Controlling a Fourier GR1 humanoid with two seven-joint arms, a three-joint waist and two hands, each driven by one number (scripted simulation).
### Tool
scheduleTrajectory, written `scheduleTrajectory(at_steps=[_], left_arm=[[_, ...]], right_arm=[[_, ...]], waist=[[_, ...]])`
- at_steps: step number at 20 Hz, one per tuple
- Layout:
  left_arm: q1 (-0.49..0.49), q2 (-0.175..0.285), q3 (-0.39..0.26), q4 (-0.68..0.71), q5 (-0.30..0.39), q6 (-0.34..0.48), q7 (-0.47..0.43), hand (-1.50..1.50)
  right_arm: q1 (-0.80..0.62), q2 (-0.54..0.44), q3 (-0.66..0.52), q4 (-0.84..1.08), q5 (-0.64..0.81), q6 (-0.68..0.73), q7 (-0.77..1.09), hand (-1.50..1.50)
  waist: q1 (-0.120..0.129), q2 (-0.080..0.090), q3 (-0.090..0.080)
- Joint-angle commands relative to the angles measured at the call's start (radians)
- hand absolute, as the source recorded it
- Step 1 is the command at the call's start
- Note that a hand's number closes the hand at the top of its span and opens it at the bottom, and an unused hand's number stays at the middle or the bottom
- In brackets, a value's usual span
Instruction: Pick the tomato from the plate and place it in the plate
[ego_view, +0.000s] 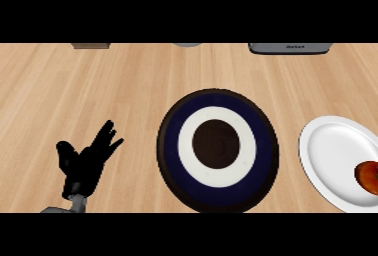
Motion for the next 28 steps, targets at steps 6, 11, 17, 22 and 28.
scheduleTrajectory(at_steps=[6, 11, 17, 22, 28], left_arm=[[0.012, -0.023, 0.035, 0.039, -0.016, -0.042, 0.024, 0.0], [-0.036, -0.057, 0.053, 0.085, -0.046, -0.047, 0.015, 0.0], [-0.001, -0.078, 0.047, 0.037, -0.078, -0.031, 0.038, 0.0], [0.037, -0.066, 0.059, -0.013, -0.06, -0.059, 0.054, 0.0], [0.049, -0.054, 0.094, -0.019, -0.078, -0.093, 0.057, 0.0]], right_arm=[[-0.055, 0.071, 0.018, 0.012, 0.164, -0.044, 0.072, -1.5], [-0.082, 0.087, 0.015, 0.125, 0.209, -0.042, 0.009, -1.5], [-0.151, 0.127, 0.065, 0.217, 0.298, -0.075, 0.005, -1.5], [-0.11, 0.126, 0.129, 0.149, 0.407, -0.121, -0.017, 1.5], [-0.16, 0.1, 0.064, 0.248, 0.431, -0.15, -0.093, 1.5]], waist=[[-0.001, 0.008, -0.006], [-0.003, 0.008, -0.006], [0.001, 0.008, -0.006], [-0.001, 0.007, -0.006], [-0.001, 0.007, -0.006]])
